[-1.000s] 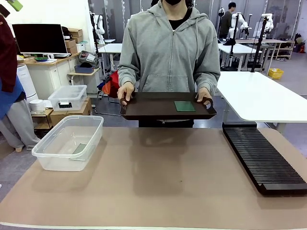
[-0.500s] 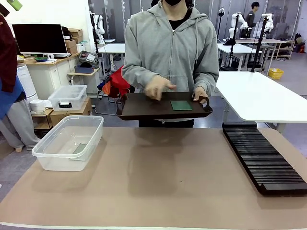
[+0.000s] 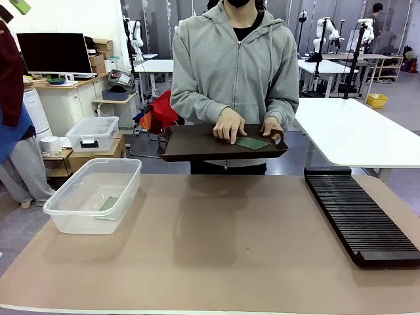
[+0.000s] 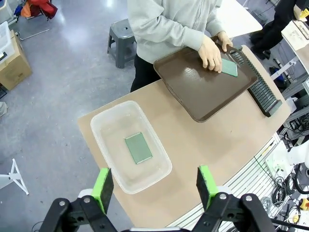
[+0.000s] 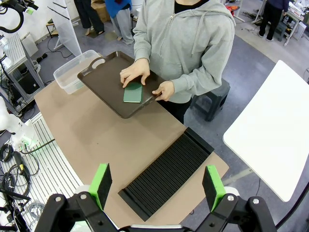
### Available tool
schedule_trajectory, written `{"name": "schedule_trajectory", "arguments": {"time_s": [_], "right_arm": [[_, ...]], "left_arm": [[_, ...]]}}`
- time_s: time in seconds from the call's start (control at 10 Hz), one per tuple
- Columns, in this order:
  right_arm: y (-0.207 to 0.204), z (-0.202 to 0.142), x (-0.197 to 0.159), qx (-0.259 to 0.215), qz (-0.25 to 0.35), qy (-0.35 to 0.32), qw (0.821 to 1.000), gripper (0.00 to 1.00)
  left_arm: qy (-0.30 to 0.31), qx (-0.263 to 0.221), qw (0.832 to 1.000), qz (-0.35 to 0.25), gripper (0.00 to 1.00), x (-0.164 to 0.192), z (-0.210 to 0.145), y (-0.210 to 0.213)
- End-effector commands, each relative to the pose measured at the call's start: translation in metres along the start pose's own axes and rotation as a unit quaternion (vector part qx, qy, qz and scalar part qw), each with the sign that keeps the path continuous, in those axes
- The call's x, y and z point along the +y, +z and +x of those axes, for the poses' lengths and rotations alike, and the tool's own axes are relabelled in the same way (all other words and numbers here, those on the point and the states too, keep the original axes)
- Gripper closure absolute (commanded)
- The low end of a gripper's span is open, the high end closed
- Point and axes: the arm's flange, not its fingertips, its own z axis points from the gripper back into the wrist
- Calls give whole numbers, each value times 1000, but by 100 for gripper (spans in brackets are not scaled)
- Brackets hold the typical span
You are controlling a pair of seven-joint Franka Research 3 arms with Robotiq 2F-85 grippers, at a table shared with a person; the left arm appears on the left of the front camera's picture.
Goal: Sort PCBs into racks and boxes based on the side picked up.
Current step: Pick up the Blank PCB handed by the Human.
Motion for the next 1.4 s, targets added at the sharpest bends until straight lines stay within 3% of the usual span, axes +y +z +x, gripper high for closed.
{"name": "schedule_trajectory", "arguments": {"time_s": [0.0,0.3,0.5,1.3], "right_arm": [[-1,-2,3,-4,9,2,1000,0],[-1,-2,3,-4,9,2,1000,0],[-1,-2,3,-4,9,2,1000,0],[-1,-2,3,-4,9,2,1000,0]], "left_arm": [[-32,-14,999,-10,8,6,9,17],[-45,-66,997,-2,8,5,22,30],[-31,-47,998,8,8,-3,21,27],[-31,-47,998,8,8,-3,21,27]]}}
